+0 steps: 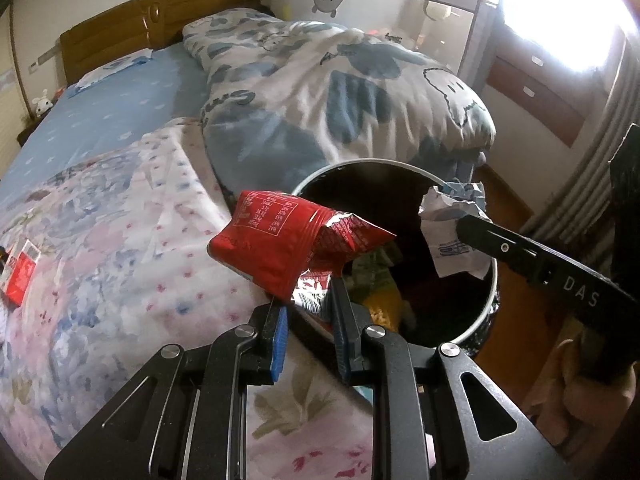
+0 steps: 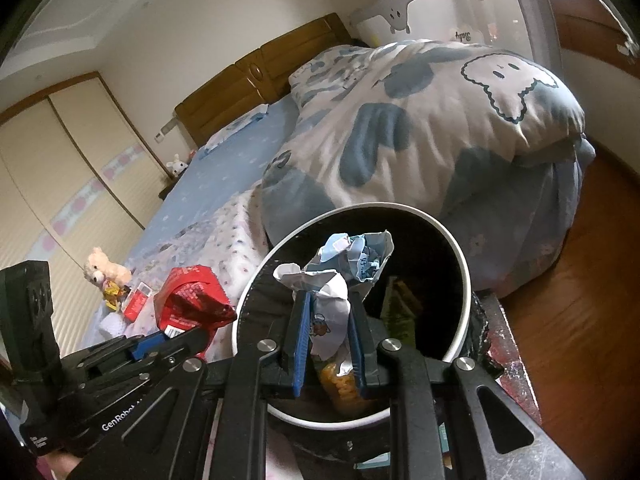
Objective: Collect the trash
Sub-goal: 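Open both tools over the bin to drop the bag and paper, then move both open tools back toward the remaining trash on the bed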
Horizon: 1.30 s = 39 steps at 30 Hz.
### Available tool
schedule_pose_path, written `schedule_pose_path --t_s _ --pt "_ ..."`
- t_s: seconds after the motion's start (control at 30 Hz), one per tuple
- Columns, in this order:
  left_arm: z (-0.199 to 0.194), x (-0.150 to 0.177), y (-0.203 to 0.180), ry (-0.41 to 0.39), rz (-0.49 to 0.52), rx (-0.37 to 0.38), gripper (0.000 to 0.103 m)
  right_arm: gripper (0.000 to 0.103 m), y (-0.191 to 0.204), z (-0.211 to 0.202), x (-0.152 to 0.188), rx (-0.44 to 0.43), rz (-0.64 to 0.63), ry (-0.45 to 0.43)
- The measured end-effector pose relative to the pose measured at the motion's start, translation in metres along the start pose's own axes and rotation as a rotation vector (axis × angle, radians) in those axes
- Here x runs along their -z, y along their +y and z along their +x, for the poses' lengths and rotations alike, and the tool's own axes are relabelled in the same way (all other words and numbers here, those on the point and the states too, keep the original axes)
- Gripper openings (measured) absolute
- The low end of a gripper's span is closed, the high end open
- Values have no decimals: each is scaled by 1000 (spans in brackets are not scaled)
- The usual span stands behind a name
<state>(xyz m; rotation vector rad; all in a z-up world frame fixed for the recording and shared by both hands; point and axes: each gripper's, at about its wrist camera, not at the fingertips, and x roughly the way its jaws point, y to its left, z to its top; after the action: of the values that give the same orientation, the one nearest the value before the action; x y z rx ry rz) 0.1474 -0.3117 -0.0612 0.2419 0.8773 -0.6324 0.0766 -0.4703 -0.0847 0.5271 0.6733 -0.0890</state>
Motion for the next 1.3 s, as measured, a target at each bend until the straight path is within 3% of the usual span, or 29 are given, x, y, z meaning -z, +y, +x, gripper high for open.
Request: schedule_pose_path --t_s 0.4,0.6,0.67,0.7,0.77,0.87,1.0,1.13,1.3 --pt "11 -5 -10 16 13 19 19 22 -7 8 -6 -3 17 18" --pt "16 -7 -9 31 -2 28 24 23 -9 11 -8 4 18 25" --pt "17 -6 -9 35 -6 31 32 40 -11 12 -9 8 32 30" --pt "17 -5 -8 35 -7 33 42 44 -12 11 -9 8 37 29" --pt "15 -4 -7 28 -10 29 50 50 -14 10 -10 19 43 23" --pt "12 0 -2 25 -20 25 53 60 -16 7 -10 20 54 14" --pt "4 9 9 16 -41 7 63 65 -13 3 -8 20 55 1" --pt "-5 23 29 13 -90 -11 68 80 -1 -1 -5 12 43 -13" --pt "-20 44 64 5 -165 -48 70 81 25 3 5 -22 9 -5"
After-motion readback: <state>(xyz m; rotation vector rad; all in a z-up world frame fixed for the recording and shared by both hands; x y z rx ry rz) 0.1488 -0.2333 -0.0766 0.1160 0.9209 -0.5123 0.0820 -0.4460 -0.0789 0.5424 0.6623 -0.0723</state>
